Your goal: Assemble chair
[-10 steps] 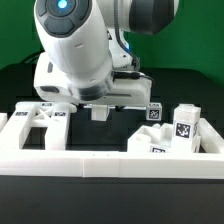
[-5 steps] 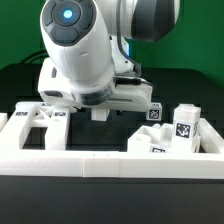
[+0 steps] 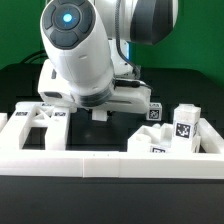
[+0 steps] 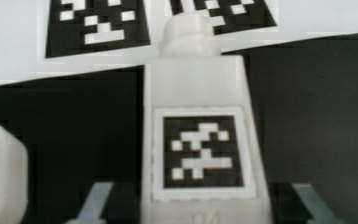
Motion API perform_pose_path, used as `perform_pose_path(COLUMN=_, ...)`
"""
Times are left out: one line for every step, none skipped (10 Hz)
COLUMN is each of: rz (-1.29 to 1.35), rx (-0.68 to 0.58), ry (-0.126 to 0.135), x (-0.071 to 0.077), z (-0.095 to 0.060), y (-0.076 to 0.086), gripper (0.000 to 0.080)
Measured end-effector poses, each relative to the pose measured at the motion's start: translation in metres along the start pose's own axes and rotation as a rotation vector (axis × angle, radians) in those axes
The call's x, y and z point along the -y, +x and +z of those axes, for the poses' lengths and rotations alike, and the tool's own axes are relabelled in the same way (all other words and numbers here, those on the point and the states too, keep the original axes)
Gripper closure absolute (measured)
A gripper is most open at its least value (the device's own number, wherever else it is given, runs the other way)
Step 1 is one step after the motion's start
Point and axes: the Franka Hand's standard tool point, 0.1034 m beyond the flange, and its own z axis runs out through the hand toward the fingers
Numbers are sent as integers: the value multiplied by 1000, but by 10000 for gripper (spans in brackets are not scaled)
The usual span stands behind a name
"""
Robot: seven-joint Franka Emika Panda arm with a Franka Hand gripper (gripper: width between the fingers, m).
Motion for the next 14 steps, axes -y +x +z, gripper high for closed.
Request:
perform_pose_path(rz=6, rx=-9, ry=2, x=1, z=-8, y=0, gripper=514)
perform_pose_path(rz=17, rx=-12, ry=8, x=5, z=-20, y=-6, gripper=514)
perform_pose_path(rz=44, rx=-1, ry=16, x=11, z=-36, y=-18, gripper=514)
perform_pose_path(rz=66, rx=-5, ry=23, x=19, z=-53, y=-27, gripper=514)
perform_pose_path(rz=102, rx=-16, ry=31, x=28, z=-67, y=-32, gripper=514)
perform_pose_path(rz=123, rx=-24, ry=37, x=37, z=-83, y=-38, gripper=514)
perform_pose_path(rz=121, rx=-36, ry=39, x=38, z=-94, y=-37, gripper=514)
perform_pose_path(rz=121, rx=-63, ry=37, x=38, z=-94, y=-33, gripper=514)
perform_pose_path(rz=121, rx=-60, ry=36, x=37, z=-93, y=-33, gripper=512)
perform_pose_path(rz=121, rx=-64, ry=37, x=37, z=-94, y=-32, gripper=512)
perform_pose_path(rz=115, rx=-164, ry=36, x=40, z=-101, y=-20, gripper=512)
perform_pose_path(rz=102, rx=-254, ry=40, x=47, z=-106, y=-19, gripper=512)
perform_pose_path(rz=94, rx=-294, ry=43, x=51, z=-108, y=-21, gripper=512)
perform_pose_path(rz=84, rx=-371, ry=47, x=56, z=-117, y=-16, gripper=512)
